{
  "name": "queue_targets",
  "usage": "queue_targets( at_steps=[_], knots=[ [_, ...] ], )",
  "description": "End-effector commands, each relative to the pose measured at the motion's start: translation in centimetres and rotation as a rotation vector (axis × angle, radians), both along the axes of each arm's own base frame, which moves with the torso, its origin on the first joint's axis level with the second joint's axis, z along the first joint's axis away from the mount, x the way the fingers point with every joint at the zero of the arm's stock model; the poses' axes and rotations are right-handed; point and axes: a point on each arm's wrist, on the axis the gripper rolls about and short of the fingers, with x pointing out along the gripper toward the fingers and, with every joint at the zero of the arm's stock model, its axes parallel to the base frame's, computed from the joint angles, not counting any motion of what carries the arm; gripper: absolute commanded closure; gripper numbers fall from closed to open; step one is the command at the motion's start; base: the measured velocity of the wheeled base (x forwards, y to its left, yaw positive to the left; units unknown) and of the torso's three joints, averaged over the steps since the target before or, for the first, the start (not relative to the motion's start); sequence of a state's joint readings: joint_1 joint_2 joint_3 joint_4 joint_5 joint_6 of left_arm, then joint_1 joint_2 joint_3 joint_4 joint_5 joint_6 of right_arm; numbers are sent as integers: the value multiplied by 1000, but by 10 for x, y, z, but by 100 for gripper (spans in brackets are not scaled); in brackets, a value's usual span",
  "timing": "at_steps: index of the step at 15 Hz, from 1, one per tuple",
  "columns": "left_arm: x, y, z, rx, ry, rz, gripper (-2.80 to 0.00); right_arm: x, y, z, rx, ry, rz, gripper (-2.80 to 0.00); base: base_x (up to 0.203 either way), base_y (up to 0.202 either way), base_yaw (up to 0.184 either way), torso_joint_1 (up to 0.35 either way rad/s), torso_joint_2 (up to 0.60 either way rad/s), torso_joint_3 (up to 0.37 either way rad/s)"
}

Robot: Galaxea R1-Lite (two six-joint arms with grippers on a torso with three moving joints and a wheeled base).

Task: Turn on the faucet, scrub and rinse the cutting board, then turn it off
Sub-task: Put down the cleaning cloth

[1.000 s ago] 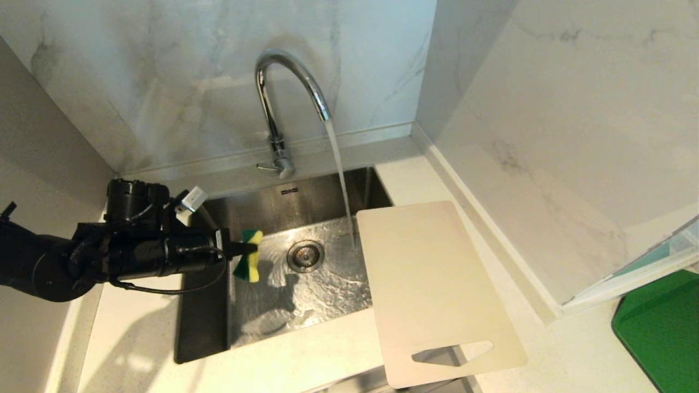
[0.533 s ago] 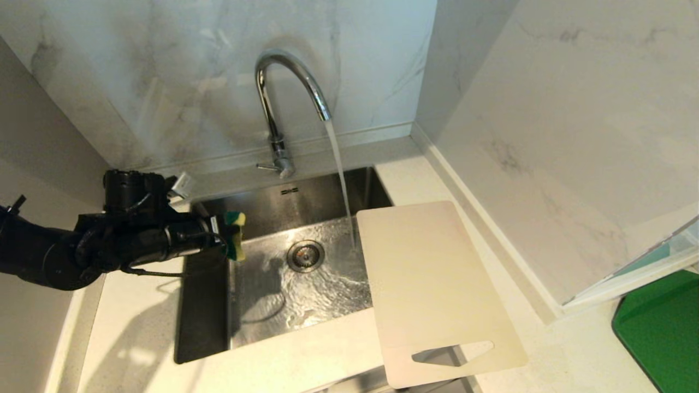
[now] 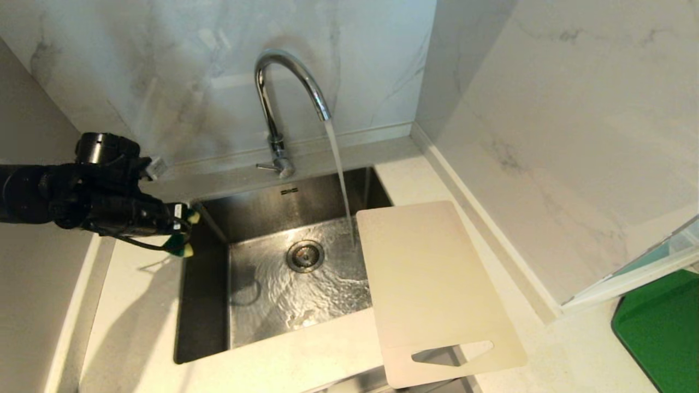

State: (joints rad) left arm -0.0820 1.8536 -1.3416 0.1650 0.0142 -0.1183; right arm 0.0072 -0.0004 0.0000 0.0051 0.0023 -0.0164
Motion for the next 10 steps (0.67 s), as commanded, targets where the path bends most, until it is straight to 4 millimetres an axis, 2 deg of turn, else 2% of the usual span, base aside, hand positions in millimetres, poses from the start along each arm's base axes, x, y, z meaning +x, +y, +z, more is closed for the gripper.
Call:
queue_targets(
  at_steps=[1, 4, 10],
  knots=[
    [6, 24, -9, 33, 62, 49, 0, 0, 0, 0, 0, 0, 1, 0, 0, 0, 0, 0, 0, 0],
    [19, 47, -35, 34, 134, 106, 0, 0, 0, 0, 4, 0, 1, 0, 0, 0, 0, 0, 0, 0],
    [30, 66, -73, 16, 238, 156, 0, 0, 0, 0, 7, 0, -2, 0, 0, 0, 0, 0, 0, 0]
  ],
)
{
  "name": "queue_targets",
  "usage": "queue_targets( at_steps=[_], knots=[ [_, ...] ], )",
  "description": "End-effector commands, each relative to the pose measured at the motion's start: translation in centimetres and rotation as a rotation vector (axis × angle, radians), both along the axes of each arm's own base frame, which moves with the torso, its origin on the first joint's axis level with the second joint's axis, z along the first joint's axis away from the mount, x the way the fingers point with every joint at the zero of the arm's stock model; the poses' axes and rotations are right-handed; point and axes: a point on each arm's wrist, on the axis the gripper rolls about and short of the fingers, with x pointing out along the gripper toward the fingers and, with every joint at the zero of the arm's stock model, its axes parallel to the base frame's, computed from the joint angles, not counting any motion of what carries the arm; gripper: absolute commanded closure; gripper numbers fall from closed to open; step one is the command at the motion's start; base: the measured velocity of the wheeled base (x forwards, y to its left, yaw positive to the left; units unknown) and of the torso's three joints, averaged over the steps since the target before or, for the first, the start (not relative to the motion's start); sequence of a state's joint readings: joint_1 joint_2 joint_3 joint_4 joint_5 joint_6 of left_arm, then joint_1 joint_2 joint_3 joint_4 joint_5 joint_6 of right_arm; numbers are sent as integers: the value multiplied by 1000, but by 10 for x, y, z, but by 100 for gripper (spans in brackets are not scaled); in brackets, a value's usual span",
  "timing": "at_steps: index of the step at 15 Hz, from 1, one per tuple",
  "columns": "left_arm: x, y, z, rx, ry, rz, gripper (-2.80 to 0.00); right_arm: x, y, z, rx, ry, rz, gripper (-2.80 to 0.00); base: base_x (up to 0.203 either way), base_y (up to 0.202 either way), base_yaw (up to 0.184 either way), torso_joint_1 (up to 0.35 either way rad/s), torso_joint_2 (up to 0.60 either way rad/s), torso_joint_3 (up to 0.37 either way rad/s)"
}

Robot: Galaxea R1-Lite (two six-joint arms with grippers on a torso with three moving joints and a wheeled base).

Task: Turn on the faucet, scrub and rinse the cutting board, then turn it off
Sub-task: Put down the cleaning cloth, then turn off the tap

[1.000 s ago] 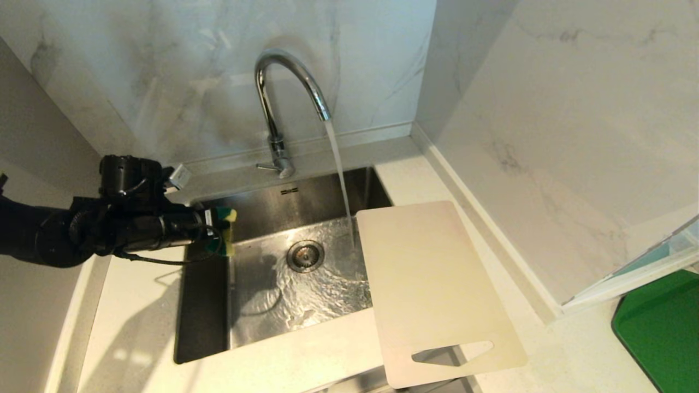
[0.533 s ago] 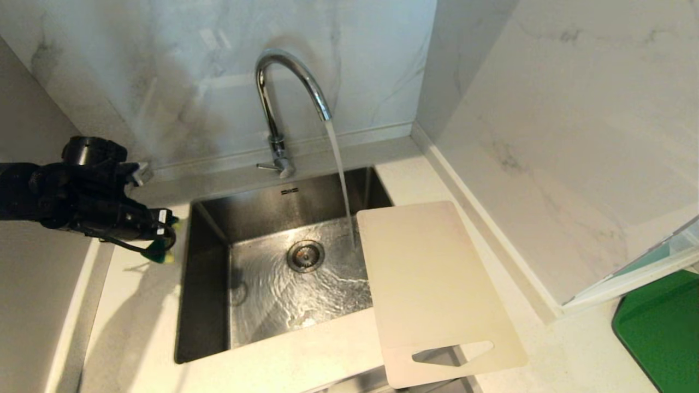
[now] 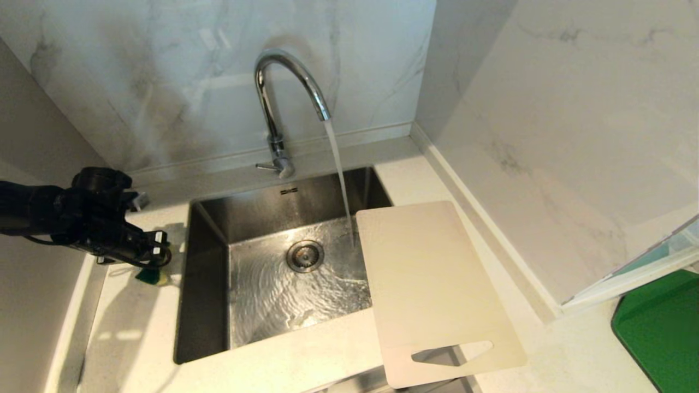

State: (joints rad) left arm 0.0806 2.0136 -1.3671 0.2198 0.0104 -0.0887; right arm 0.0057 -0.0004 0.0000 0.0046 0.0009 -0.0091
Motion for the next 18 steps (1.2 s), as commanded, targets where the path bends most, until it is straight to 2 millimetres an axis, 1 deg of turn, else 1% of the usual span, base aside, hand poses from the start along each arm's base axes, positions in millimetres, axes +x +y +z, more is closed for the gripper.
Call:
queue_targets(
  at_steps=[1, 2, 3, 7, 10, 11, 13, 15, 16, 18],
  knots=[
    [1, 9, -20, -7, 63, 26, 0, 0, 0, 0, 2, 0, 1, 0, 0, 0, 0, 0, 0, 0],
    [-1, 11, -20, -9, 67, 32, -131, 0, 0, 0, 3, 0, 1, 0, 0, 0, 0, 0, 0, 0],
    [-2, 11, -19, -13, 67, 44, -280, 0, 0, 0, 3, 0, 1, 0, 0, 0, 0, 0, 0, 0],
    [-8, 9, -9, -24, 45, 55, -280, 0, 0, 0, 5, 0, 1, 0, 0, 0, 0, 0, 0, 0],
    [-17, 8, 14, -21, -13, 54, -280, 0, 0, 0, 5, 0, 1, 0, 0, 0, 0, 0, 0, 0],
    [-23, 7, 26, -22, -48, 58, -280, 0, 0, 0, 5, 0, 1, 0, 0, 0, 0, 0, 0, 0],
    [-38, 4, 56, -41, -138, 57, -280, 0, 0, 0, 5, 0, 1, 0, 0, 0, 0, 0, 0, 0],
    [-55, -11, 86, -99, -229, 10, -280, 0, 0, 0, 5, 0, 1, 0, 0, 0, 0, 0, 0, 0],
    [-60, -27, 95, -135, -256, -25, 0, 0, 0, 0, 5, 0, 1, 0, 0, 0, 0, 0, 0, 0],
    [-66, -55, 108, -216, -289, -68, 0, 0, 0, 0, 5, 0, 1, 0, 0, 0, 0, 0, 0, 0]
  ],
)
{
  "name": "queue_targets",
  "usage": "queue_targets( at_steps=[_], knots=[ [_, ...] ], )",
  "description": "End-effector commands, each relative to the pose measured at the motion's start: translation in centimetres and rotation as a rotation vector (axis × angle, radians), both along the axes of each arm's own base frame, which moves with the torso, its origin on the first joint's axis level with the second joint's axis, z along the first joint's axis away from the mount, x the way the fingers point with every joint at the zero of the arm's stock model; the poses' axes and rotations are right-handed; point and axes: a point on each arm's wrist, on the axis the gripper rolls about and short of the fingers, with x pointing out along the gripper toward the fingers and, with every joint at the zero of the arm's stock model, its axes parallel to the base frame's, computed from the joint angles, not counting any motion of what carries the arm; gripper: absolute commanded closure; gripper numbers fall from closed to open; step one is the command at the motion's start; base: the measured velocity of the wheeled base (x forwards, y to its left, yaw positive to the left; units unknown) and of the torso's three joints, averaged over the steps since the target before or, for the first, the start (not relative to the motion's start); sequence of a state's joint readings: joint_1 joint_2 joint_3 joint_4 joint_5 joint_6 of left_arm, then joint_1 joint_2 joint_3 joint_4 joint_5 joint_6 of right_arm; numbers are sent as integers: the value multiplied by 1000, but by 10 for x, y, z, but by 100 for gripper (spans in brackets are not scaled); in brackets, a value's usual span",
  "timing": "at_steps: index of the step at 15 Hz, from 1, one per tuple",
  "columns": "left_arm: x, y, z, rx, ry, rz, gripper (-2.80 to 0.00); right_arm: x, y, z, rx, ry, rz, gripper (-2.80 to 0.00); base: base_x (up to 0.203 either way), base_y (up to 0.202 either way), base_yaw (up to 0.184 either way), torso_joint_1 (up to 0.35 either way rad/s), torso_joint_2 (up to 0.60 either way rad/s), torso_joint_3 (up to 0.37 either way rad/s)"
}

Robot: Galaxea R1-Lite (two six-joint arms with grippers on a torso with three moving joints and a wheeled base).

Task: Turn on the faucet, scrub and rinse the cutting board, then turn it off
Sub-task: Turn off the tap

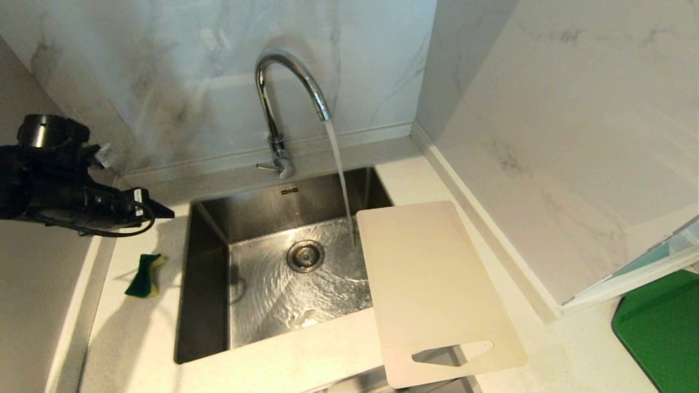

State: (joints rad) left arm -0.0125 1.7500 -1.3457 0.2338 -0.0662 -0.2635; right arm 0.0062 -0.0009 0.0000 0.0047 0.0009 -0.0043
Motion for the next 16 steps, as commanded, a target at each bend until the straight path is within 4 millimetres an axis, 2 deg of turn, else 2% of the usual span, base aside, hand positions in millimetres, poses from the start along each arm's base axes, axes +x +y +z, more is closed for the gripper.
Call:
queue_targets(
  at_steps=[1, 3, 5, 8, 11, 14, 16],
  knots=[
    [-15, -32, 27, -84, -82, -55, 0, 0, 0, 0, 0, 1, 1, 0, 0, 0, 0, 0, 0, 0],
    [-13, -54, 35, -166, -122, -117, 0, 0, 0, 0, 0, 1, 1, 0, 0, 0, 0, 0, 0, 0],
    [-5, -69, 32, -200, -173, -176, 0, 0, 0, 0, 0, 1, 1, 0, 0, 0, 0, 0, 0, 0],
    [15, -87, 23, -228, -364, -231, 0, 0, 0, 0, 0, 1, 1, 0, 0, 0, 0, 0, 0, 0],
    [37, -110, -8, -248, -500, -289, 0, 0, 0, 0, 0, 1, 1, 0, 0, 0, 0, 0, 0, 0],
    [63, -125, -40, -263, -604, -316, 0, 0, 0, 0, -2, 1, 1, 0, 0, 0, 0, 0, 0, 0],
    [77, -131, -48, -280, -695, -325, 0, 0, 0, 0, -2, 1, 1, 0, 0, 0, 0, 0, 0, 0]
  ],
)
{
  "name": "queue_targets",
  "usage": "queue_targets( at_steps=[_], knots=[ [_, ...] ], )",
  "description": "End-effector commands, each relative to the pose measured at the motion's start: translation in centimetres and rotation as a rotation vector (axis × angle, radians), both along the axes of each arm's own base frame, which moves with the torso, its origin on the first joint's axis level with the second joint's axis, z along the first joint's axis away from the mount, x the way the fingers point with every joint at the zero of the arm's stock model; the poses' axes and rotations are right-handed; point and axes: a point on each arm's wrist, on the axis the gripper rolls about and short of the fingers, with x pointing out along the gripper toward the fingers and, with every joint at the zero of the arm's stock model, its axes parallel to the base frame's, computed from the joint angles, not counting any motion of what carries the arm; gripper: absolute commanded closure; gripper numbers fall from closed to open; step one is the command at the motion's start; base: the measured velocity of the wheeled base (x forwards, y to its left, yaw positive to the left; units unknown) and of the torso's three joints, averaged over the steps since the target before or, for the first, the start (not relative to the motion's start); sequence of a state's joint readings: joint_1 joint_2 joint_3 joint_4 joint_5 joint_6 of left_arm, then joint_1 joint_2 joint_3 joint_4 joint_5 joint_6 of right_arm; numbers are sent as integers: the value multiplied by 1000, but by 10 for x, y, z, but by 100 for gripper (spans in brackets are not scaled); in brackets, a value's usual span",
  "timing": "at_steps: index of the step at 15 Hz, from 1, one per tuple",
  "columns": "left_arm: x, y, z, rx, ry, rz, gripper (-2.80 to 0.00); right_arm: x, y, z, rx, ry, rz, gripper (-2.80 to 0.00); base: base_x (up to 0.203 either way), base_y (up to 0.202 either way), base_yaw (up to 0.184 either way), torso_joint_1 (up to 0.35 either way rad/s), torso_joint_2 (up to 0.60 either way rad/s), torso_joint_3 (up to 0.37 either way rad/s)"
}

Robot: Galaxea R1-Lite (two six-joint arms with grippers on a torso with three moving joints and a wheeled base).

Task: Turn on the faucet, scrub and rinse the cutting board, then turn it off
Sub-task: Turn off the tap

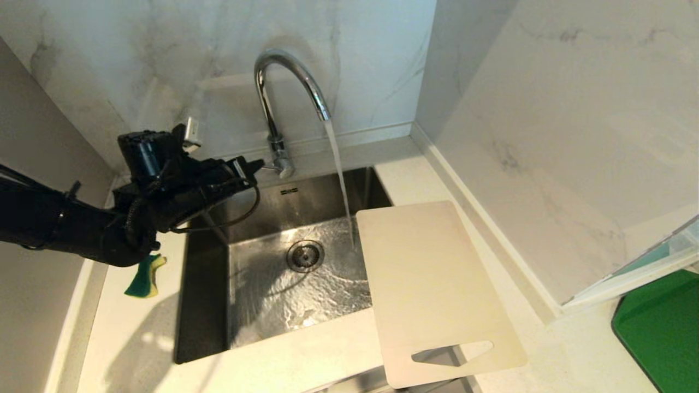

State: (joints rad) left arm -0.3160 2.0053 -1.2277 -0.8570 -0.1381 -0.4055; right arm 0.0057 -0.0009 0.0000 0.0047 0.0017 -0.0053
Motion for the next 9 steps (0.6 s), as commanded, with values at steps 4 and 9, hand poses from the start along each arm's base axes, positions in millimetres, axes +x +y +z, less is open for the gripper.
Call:
queue_targets(
  at_steps=[4, 9],
  knots=[
    [43, -11, -38, -21, -57, 5, 0, 0, 0, 0, -1, 1, 0, 0, 0, 0, 0, 0, 0, 0],
    [69, -16, -49, -30, -84, 11, 0, 0, 0, 0, -2, 1, 1, 0, 0, 0, 0, 0, 0, 0]
  ],
)
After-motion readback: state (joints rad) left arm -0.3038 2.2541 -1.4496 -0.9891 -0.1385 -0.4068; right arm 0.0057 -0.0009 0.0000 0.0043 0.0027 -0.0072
